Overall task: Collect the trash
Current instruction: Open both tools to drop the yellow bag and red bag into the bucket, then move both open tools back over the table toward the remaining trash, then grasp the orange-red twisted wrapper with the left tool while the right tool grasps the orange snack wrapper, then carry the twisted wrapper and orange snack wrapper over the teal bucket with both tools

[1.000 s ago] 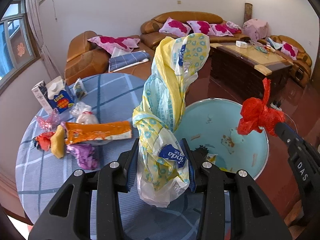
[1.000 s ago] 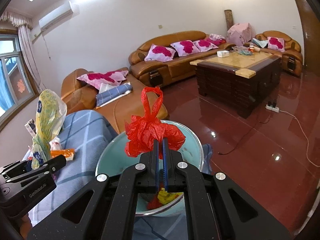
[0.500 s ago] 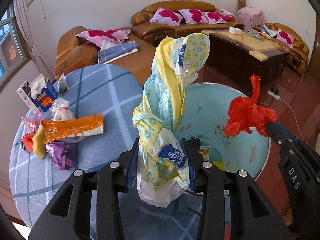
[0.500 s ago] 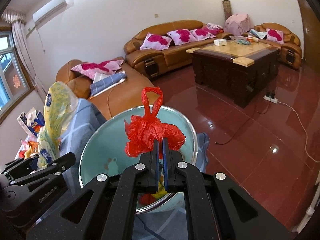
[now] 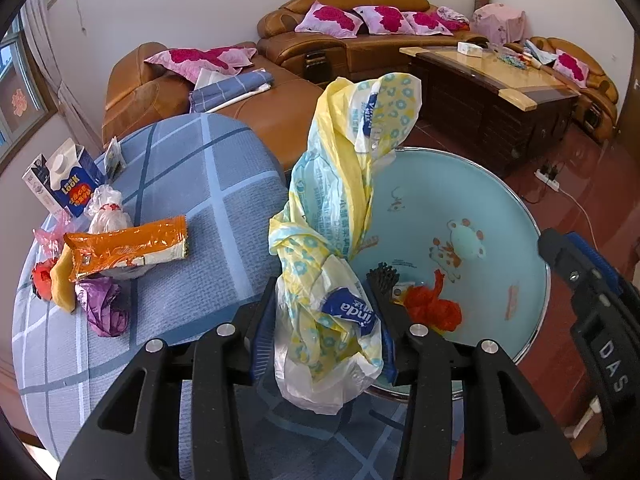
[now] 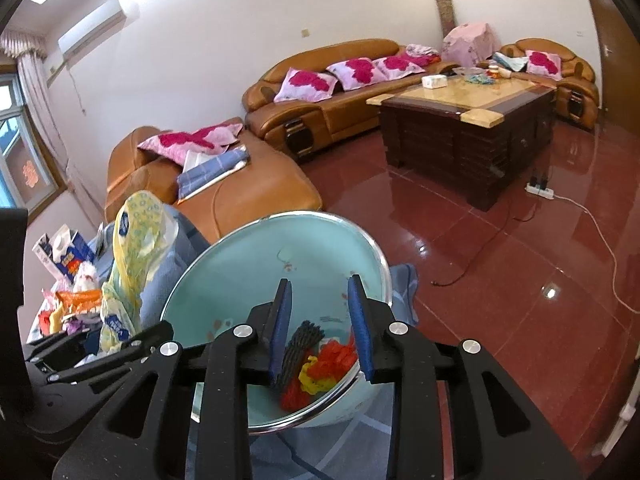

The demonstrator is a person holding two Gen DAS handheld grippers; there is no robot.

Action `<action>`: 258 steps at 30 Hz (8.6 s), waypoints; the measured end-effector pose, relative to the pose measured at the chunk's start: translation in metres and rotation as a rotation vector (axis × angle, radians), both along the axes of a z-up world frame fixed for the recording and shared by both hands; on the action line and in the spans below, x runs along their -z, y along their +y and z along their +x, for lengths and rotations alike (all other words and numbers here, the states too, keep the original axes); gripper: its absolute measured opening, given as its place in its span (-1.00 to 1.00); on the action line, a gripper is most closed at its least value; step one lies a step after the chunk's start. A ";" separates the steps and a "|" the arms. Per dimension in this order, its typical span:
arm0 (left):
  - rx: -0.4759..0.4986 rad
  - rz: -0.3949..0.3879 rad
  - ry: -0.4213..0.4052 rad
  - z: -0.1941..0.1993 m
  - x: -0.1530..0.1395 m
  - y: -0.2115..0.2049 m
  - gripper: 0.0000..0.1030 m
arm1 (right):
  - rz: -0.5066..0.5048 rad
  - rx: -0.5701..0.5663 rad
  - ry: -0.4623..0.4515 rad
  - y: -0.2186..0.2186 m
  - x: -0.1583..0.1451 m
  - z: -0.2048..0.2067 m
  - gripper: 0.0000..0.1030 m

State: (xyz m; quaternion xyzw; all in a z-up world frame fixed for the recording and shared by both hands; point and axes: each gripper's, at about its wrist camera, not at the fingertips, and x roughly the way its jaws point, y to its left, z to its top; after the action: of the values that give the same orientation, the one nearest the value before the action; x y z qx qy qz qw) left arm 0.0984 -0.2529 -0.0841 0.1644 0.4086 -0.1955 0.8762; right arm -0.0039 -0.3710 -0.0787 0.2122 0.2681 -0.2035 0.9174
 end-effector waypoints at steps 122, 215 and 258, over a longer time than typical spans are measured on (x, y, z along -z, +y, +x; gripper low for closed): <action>-0.111 0.047 -0.047 0.110 -0.021 0.364 -0.34 | -0.008 -1.056 0.230 0.164 -0.021 0.185 -0.79; -0.223 -0.040 -0.205 -0.017 -0.072 0.154 -0.34 | 0.054 -0.243 -0.025 0.045 -0.035 0.000 -0.79; -0.079 0.096 -0.093 0.005 0.000 -0.004 -0.31 | 0.080 -0.046 0.090 -0.008 0.022 0.017 -0.79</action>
State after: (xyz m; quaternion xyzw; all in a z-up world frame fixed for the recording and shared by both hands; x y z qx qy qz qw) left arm 0.1039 -0.2567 -0.0838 0.1989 0.3824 -0.1331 0.8925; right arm 0.0136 -0.3794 -0.1005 0.2331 0.3218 -0.1808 0.8997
